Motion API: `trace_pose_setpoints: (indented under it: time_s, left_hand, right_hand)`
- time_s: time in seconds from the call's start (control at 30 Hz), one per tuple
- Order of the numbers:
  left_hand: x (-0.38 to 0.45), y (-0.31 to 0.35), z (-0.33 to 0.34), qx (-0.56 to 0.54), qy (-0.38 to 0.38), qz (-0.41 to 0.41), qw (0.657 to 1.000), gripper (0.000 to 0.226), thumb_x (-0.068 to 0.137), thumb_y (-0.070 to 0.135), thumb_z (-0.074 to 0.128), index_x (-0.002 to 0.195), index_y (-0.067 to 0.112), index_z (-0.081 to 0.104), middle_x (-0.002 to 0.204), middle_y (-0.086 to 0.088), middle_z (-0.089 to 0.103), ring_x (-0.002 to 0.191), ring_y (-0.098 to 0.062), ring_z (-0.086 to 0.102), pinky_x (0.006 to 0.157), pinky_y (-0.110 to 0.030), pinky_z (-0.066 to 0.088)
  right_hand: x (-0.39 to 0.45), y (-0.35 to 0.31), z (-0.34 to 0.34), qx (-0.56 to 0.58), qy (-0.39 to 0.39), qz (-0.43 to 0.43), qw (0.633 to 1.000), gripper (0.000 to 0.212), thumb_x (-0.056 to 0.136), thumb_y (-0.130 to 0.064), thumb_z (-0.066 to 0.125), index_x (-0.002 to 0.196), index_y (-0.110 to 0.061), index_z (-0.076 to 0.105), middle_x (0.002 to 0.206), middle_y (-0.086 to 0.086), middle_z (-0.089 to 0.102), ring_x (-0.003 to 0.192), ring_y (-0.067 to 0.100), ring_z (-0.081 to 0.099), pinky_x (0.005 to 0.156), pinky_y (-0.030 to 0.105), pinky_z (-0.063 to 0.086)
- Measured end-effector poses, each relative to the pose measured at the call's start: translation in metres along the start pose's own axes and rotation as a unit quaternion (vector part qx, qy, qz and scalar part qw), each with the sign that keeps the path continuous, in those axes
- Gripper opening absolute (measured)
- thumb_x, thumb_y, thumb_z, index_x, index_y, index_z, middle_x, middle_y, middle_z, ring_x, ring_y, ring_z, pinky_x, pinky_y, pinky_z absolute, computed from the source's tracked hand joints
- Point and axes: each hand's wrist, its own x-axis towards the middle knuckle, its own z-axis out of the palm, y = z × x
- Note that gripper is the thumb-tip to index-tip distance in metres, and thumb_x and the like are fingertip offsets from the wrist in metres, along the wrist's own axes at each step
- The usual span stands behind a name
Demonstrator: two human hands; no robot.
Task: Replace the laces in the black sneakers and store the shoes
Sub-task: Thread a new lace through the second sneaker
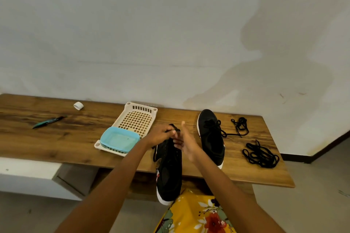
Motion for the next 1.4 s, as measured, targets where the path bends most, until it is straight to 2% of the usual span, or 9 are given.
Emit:
trace_pose_setpoints:
  time_s: [0.1,0.23,0.33,0.5,0.77,0.97,1.07,1.23,1.4]
  left_hand:
    - [-0.007,0.006,-0.01,0.019,-0.066,-0.028,0.997,0.023,0.095,0.016,0.048,0.081,0.011,0.066,0.083,0.001,0.058,0.073,-0.009,0.054,0.07,-0.021,0.042]
    - [-0.017,-0.002,-0.02,0.058,-0.1,-0.098,0.988,0.026,0.096,0.011,0.046,0.085,0.004,0.068,0.057,0.004,0.047,0.053,-0.005,0.043,0.062,-0.019,0.036]
    - [-0.021,-0.01,-0.025,0.07,-0.066,-0.152,0.984,0.026,0.095,0.01,0.045,0.093,-0.001,0.069,0.058,0.0,0.049,0.055,-0.008,0.044,0.06,-0.017,0.036]
    - [-0.017,0.006,-0.024,0.054,-0.018,-0.077,0.995,0.025,0.096,0.016,0.045,0.097,0.006,0.068,0.074,0.001,0.057,0.071,-0.012,0.051,0.075,-0.028,0.04]
    - [-0.013,-0.003,-0.032,0.069,0.133,-0.13,0.98,0.023,0.094,0.016,0.04,0.091,0.013,0.063,0.091,-0.004,0.059,0.087,-0.022,0.053,0.075,-0.032,0.036]
    - [-0.019,-0.027,-0.018,0.113,0.155,-0.214,0.958,0.03,0.096,0.023,0.041,0.116,0.014,0.061,0.117,-0.004,0.061,0.108,-0.023,0.055,0.09,-0.035,0.042]
    - [-0.017,-0.029,-0.008,0.135,0.16,-0.144,0.967,0.037,0.091,0.021,0.052,0.127,0.015,0.055,0.123,-0.008,0.057,0.115,-0.026,0.051,0.095,-0.037,0.041]
    - [-0.011,-0.012,0.008,0.137,0.148,0.04,0.979,0.031,0.084,0.021,0.067,0.115,0.022,0.067,0.116,0.003,0.066,0.112,-0.015,0.055,0.107,-0.037,0.024]
    - [-0.013,-0.012,0.017,0.048,0.181,0.033,0.982,0.019,0.084,0.011,0.066,0.102,0.011,0.073,0.097,-0.006,0.071,0.084,-0.011,0.06,0.076,-0.019,0.044]
  right_hand:
    - [0.005,-0.026,0.002,0.099,-0.013,0.012,0.995,0.024,0.099,-0.03,0.045,0.09,-0.013,0.059,0.084,0.002,0.06,0.074,0.013,0.054,0.069,0.026,0.046]
    - [0.003,-0.054,-0.005,0.103,0.043,-0.042,0.993,0.029,0.103,-0.022,0.037,0.088,-0.014,0.06,0.081,0.001,0.061,0.071,0.012,0.054,0.069,0.027,0.044]
    - [0.002,-0.054,-0.009,-0.017,0.038,-0.071,0.997,0.031,0.103,-0.023,0.034,0.097,-0.012,0.063,0.083,-0.001,0.061,0.073,0.01,0.054,0.066,0.022,0.044]
    - [0.005,-0.021,0.004,-0.31,-0.043,-0.097,0.945,0.029,0.099,-0.018,0.046,0.125,-0.01,0.054,0.11,0.005,0.06,0.091,0.011,0.055,0.063,0.016,0.046]
    - [0.014,-0.008,0.003,-0.381,-0.102,-0.096,0.914,0.027,0.101,-0.015,0.038,0.121,-0.006,0.055,0.077,-0.005,0.056,0.061,0.004,0.046,0.052,0.013,0.038]
    - [0.025,-0.007,-0.016,-0.488,-0.102,-0.103,0.861,0.029,0.097,-0.004,0.041,0.123,-0.011,0.052,0.093,-0.001,0.064,0.089,0.014,0.06,0.075,0.023,0.047]
    - [0.029,-0.007,-0.016,-0.503,-0.052,-0.135,0.852,0.016,0.096,-0.013,0.049,0.108,-0.013,0.06,0.088,-0.002,0.068,0.093,0.012,0.062,0.088,0.031,0.048]
    - [0.029,-0.011,-0.002,-0.462,-0.002,-0.174,0.87,0.014,0.089,-0.026,0.063,0.079,-0.026,0.055,0.074,-0.006,0.065,0.077,0.013,0.063,0.075,0.032,0.049]
    - [0.024,-0.005,-0.009,-0.375,0.01,-0.162,0.912,0.019,0.087,-0.018,0.067,0.087,-0.024,0.049,0.082,-0.003,0.06,0.083,0.016,0.059,0.076,0.035,0.049]
